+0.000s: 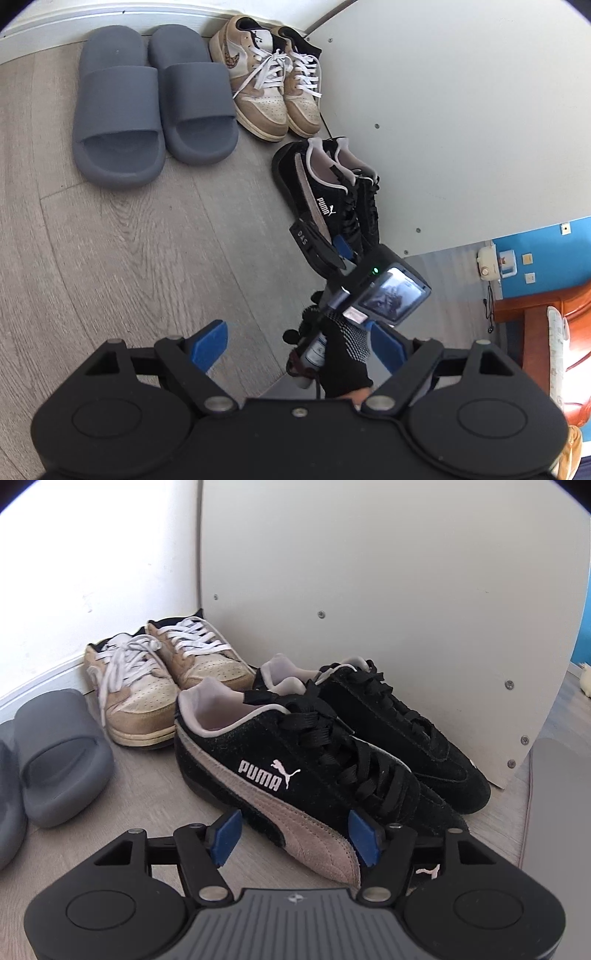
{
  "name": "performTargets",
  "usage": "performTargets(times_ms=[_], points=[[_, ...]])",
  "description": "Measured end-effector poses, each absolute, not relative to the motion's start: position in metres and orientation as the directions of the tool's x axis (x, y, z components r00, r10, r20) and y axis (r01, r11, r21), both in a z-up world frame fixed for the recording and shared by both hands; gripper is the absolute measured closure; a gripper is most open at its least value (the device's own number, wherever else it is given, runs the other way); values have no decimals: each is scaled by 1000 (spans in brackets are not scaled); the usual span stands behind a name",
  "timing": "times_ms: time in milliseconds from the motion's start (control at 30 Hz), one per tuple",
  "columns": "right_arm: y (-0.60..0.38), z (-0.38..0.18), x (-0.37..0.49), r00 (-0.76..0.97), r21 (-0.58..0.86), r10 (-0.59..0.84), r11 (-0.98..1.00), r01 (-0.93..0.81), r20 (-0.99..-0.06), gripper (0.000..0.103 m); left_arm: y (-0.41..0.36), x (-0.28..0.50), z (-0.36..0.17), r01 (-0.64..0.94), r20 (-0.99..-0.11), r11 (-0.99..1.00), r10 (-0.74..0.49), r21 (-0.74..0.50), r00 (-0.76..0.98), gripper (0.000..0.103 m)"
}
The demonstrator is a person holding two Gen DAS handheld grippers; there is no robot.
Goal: Organize scattered shoes
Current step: 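Push the Puma sneakers closer to the tan sneakers with the right gripper, then turn and reach the right gripper toward the pale green slides by the door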
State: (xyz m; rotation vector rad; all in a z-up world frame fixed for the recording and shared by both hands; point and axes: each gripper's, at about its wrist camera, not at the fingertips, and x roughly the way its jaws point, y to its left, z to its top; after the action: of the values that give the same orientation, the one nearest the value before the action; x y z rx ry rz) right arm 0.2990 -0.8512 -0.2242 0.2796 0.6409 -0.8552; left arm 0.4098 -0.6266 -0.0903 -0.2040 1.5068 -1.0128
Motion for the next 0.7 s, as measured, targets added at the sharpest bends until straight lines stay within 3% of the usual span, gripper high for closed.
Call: performTargets(times_ms=[367,700], points=[[-792,-200,279,561,-44,-565,727,685,-604,38,-593,417,-93,408,-764,669,-632,-621,-126,18],[-701,-195,294,638,-49,-432,849,526,-637,38,-500,422,-100,320,-777,733,-629,-600,-18,18]])
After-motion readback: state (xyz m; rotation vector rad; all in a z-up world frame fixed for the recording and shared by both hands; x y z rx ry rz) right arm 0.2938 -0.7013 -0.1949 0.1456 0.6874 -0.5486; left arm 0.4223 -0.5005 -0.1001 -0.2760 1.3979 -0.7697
